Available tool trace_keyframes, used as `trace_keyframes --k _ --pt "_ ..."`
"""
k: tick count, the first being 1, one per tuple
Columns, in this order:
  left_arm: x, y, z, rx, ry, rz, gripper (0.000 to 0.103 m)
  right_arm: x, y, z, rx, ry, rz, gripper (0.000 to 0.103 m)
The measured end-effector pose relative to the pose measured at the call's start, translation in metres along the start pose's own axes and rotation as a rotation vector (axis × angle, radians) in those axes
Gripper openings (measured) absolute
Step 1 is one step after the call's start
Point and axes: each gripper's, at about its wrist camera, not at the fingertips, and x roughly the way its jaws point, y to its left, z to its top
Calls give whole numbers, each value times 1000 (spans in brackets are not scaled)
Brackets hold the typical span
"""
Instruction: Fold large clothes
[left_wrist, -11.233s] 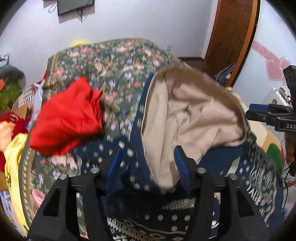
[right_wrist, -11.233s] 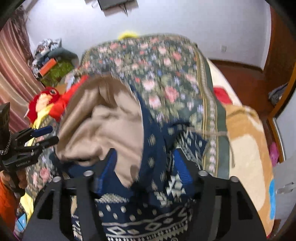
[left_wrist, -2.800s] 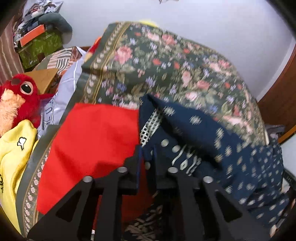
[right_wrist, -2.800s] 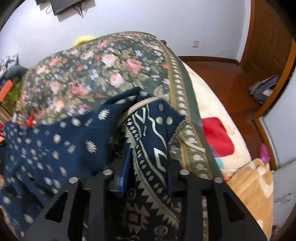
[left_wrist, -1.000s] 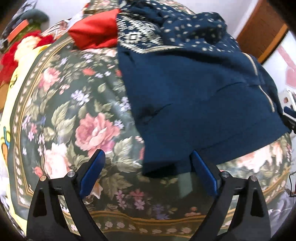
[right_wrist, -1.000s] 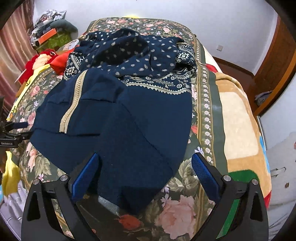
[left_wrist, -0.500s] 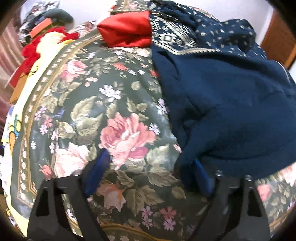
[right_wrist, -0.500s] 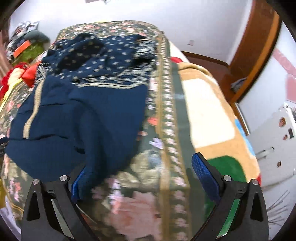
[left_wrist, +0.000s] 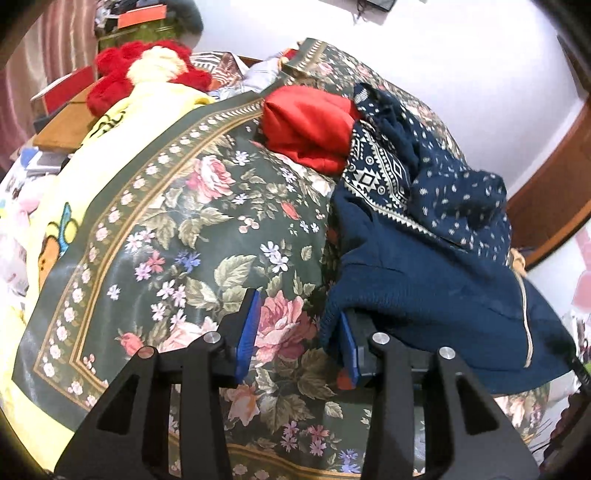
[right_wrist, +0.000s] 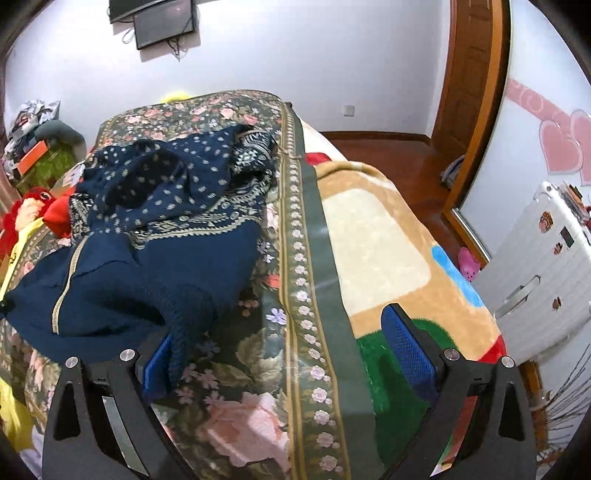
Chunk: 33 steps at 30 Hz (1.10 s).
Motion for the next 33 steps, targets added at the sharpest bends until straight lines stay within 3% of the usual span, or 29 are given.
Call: trace_keyframes --k 6,8,13,19,22,26,29,33 --pt "12 13 -17 -26 84 -8 46 3 -2 -6 -49 71 57 98" --pt "16 15 -24 -15 106 1 53 2 -4 -11 -56 94 80 98" --pt "15 12 -31 57 143 31 57 -4 -6 -16 -77 108 82 99" --pt "-6 6 -24 134 103 67 65 -18 -17 -6 -56 46 30 100" --pt "-14 4 -15 139 88 67 65 -15 -26 2 8 52 69 100" --pt "-34 3 -1 172 9 151 67 -5 -27 9 60 81 116 100" --pt "-41 12 11 143 -20 141 74 7 -22 10 81 117 179 100" --pt "-24 10 19 102 52 66 75 26 -13 10 115 177 261 99"
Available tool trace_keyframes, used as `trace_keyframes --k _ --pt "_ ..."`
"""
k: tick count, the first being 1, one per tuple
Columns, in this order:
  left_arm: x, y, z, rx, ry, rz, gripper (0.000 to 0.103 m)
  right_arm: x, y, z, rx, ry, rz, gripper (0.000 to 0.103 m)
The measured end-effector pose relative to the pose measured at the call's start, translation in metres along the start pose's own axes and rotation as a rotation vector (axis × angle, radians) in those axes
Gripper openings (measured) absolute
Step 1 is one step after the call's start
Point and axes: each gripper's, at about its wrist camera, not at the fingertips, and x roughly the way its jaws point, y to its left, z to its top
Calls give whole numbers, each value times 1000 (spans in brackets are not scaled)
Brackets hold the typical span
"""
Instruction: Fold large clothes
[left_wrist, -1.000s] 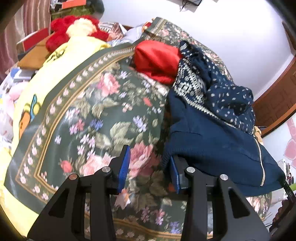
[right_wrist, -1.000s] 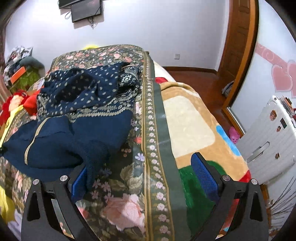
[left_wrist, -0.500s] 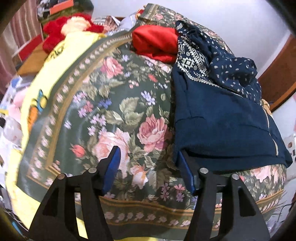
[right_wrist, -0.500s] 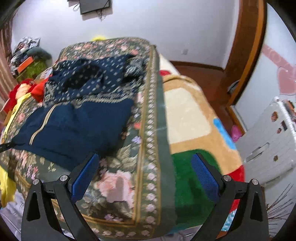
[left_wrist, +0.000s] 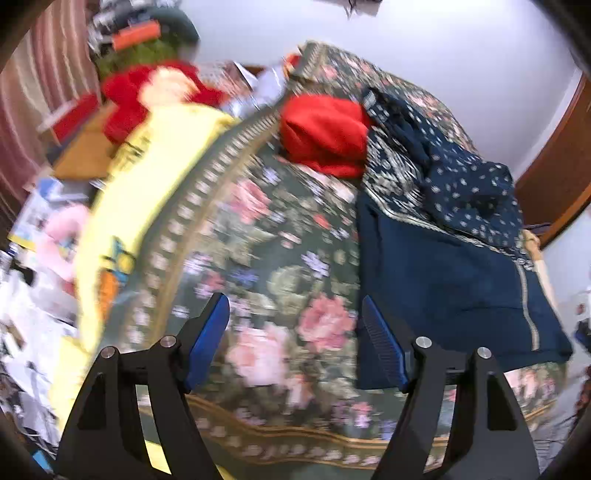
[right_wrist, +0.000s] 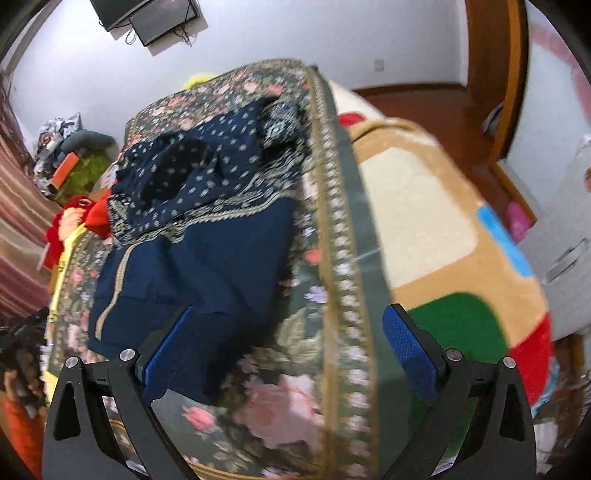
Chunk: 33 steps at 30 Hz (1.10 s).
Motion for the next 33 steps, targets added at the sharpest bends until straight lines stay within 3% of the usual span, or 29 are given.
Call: trace_keyframes --k 4,10,12,16,19,21,22,24,25,26,29,33 --pt "45 -23 -2 0 146 -110 80 24 7 -1 22 71 35 97" --pt "97 -48 -17 -7 322 -241 80 56 7 -6 84 182 146 78" --pt "107 -47 -21 -40 351 -299 80 59 6 -6 104 179 167 74" --pt "116 -44 -22 -108 354 -393 96 66 8 -4 123 183 223 58" --pt "120 -49 -20 -131 364 -478 95 69 12 -3 114 190 237 43" --pt "122 -53 -20 -149 365 -522 90 67 13 0 128 188 267 27" --pt "122 -55 -19 -147 361 -521 79 67 12 2 139 191 282 17" --pt "122 -59 -13 -134 352 -528 54 68 10 7 168 199 321 11" --pt "120 -60 -11 -125 344 -538 32 69 10 9 180 203 344 10" --pt "117 -63 -9 -105 334 -539 18 68 11 12 182 201 362 9" --pt "103 -70 1 -44 282 -493 14 58 20 22 136 161 383 9" --pt "71 -77 24 -23 177 -511 13 37 32 44 95 78 426 9"
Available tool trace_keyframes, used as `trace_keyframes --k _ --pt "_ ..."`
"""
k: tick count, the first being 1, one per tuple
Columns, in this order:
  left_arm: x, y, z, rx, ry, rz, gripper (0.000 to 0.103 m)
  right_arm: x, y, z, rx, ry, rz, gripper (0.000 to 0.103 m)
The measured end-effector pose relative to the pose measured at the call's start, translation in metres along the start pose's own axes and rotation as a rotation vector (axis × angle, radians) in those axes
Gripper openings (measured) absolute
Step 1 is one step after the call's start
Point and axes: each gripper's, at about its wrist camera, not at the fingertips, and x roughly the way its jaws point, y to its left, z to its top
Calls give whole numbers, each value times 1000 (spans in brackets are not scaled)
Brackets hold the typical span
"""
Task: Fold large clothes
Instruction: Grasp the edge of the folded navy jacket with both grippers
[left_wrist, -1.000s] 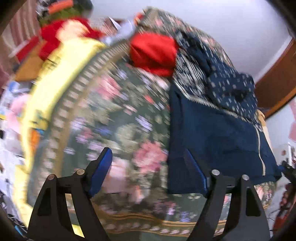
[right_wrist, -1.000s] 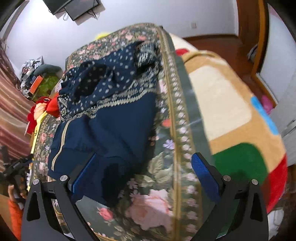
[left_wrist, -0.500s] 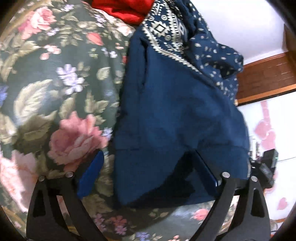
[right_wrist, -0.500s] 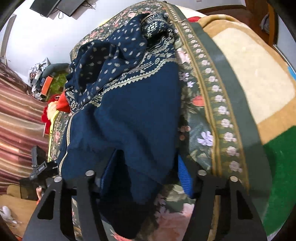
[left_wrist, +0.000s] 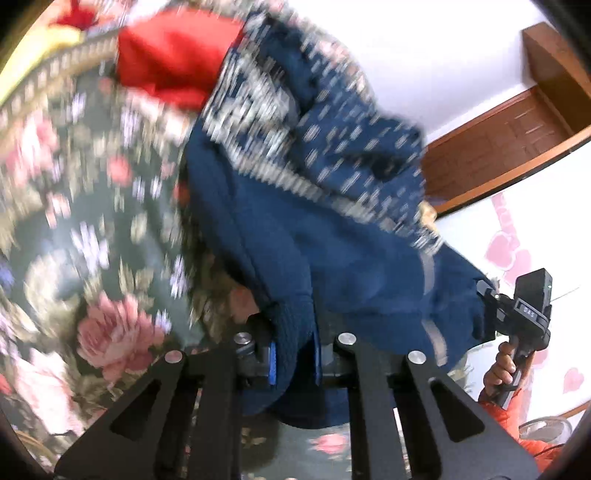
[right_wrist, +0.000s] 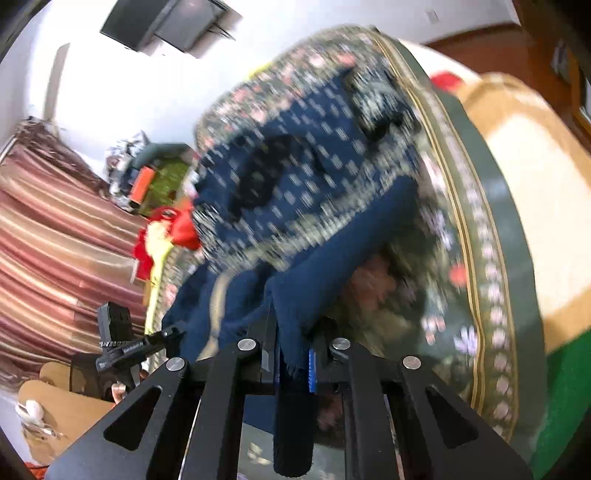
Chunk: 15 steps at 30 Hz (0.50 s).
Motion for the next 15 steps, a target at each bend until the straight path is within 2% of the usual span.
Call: trace_keyframes --k 5,9,15 --pt "-40 -39 43 75 -154 -44 12 -11 22 31 -53 -69 31 8" --pt "-60 -67 86 136 -260 -12 12 -19 38 68 -99 -177 6 8" --pt "-64 -94 155 223 -356 69 12 -17 38 135 -68 -297 -10 7"
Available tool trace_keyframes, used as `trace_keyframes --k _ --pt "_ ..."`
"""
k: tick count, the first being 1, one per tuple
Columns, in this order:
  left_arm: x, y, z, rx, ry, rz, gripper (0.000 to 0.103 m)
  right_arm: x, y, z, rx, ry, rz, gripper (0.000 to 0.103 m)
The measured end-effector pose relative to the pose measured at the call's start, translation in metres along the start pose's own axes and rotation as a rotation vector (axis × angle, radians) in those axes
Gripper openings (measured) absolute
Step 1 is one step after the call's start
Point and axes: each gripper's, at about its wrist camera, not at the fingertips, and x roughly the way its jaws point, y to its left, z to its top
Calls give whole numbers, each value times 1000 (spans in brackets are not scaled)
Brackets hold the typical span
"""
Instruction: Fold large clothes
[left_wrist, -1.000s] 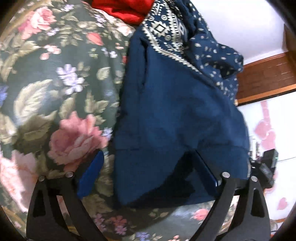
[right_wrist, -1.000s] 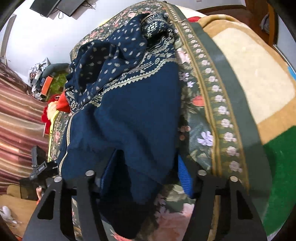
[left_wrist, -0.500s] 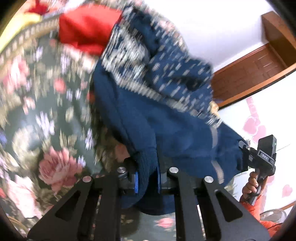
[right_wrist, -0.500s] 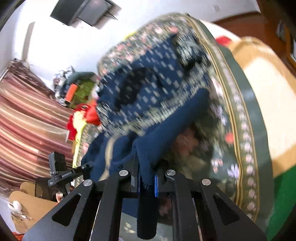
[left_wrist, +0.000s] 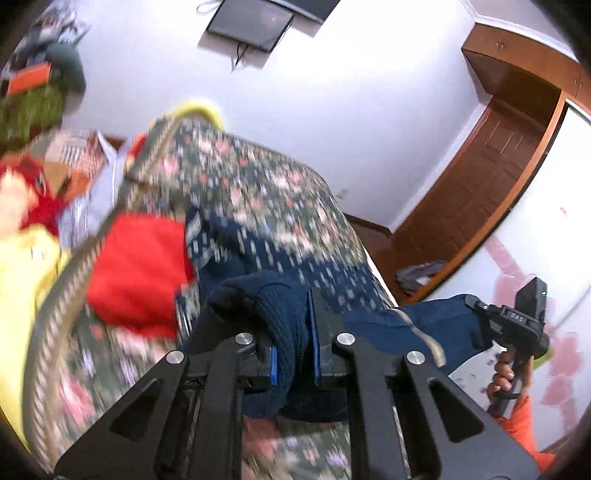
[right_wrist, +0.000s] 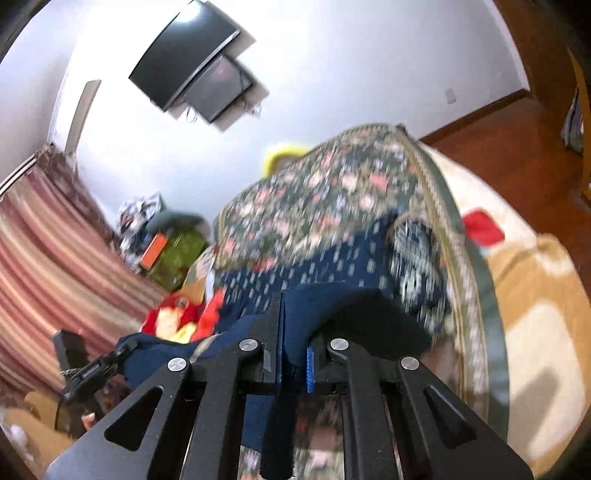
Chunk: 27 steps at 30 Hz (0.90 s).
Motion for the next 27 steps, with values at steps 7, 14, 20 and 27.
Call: trace_keyframes --k 7,14,20,27 --pt "72 3 56 37 -15 95 12 54 -17 47 5 -18 -84 7" --pt "188 40 64 -6 101 218 12 126 -70 65 74 53 -210 7" --pt "258 85 33 -80 221 279 18 180 -120 48 133 168 -267 7" --pt "258 86 22 -27 255 256 20 169 -135 41 154 192 -211 17"
